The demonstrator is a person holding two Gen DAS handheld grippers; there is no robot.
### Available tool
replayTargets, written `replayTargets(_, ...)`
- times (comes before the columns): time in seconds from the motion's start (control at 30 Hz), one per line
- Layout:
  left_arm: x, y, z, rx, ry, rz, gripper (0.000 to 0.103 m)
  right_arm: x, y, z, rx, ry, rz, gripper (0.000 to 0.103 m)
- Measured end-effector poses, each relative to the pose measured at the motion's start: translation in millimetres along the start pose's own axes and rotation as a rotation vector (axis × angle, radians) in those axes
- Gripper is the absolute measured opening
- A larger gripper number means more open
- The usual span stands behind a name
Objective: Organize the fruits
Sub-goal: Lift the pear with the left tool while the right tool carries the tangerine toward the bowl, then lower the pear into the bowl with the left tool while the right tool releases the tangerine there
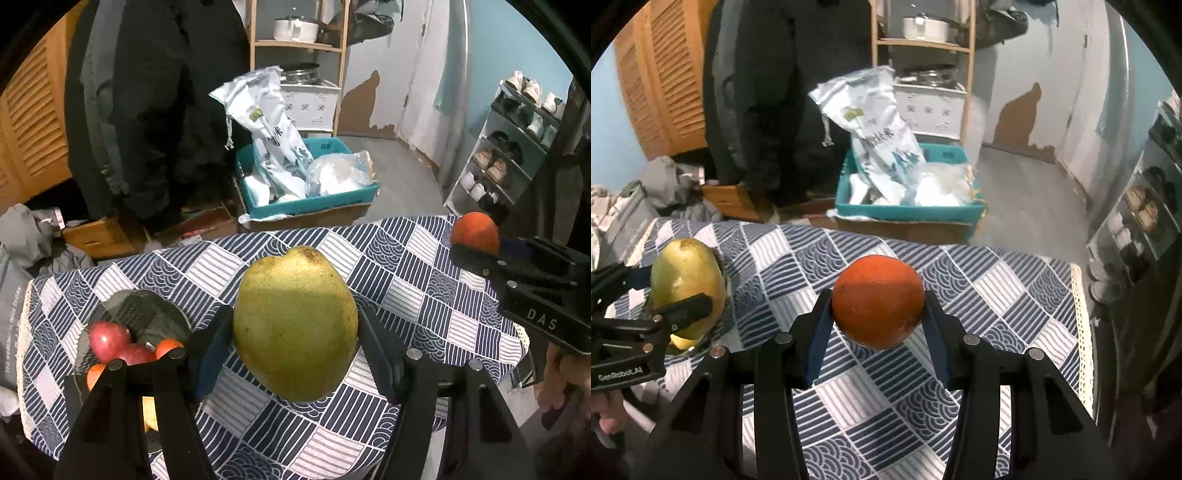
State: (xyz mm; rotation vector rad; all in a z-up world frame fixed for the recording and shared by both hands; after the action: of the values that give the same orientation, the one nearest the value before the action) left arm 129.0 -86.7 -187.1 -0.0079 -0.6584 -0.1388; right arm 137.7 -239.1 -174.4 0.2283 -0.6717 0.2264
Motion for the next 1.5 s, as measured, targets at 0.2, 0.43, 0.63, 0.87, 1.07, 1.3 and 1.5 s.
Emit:
replayTargets(0.2, -1.6, 23.0, 16.6, 0.012, -0.016, 0.026, 0.069, 10.5, 28.6, 6.1, 0.025, -0.02, 0.041, 0.047)
replayTargets(0.43, -3.6, 58.0, 29.7, 0.042, -0.04, 0.08, 0.069, 20.3, 60.3, 10.7, 0.065, -0.034, 0.076, 0.047)
replayTargets(0.63, -7.3, 87.5, 30.2, 0.062, -0.042, 0.123, 0.069, 28.8, 88.1, 6.1, 0.089, -0.035, 0.108, 0.047)
replayTargets(0.87, -21.5, 124.6, 20.2, 0.095, -0.017, 0.181, 0.069, 35.1, 116.4, -14.1, 0.139, -0.018, 0.109, 0.047)
replayTargets(1.07, -34.6, 157.2, 13.0, 0.126, 0.005, 0.232, 0.069, 37.8, 141.6, -39.8, 0.172, 0.012, 0.119, 0.047)
replayTargets(1.3, -48.8, 189.1, 3.2, 0.149, 0.035, 0.29, 0.069, 40.3, 172.3, -70.0, 0.203, 0.046, 0.149, 0.047)
replayTargets(1.5, -66.1, 211.2, -16.6, 0.168, 0.08, 0.329, 0.069, 38.4, 194.5, -99.1, 0.23, 0.084, 0.169, 0.047)
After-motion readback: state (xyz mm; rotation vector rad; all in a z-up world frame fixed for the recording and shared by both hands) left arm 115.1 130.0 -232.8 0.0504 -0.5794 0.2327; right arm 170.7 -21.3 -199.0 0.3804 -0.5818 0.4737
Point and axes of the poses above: each gripper's, at about its wrist camera, not at the fingertips, and z roughly against the way its jaws point, y to its left, x to its top, the point moved 9 cm from there along -z, roughly the way its jaws point, and after that the axes turned 8 degrees about x, right-handed, at the moved point
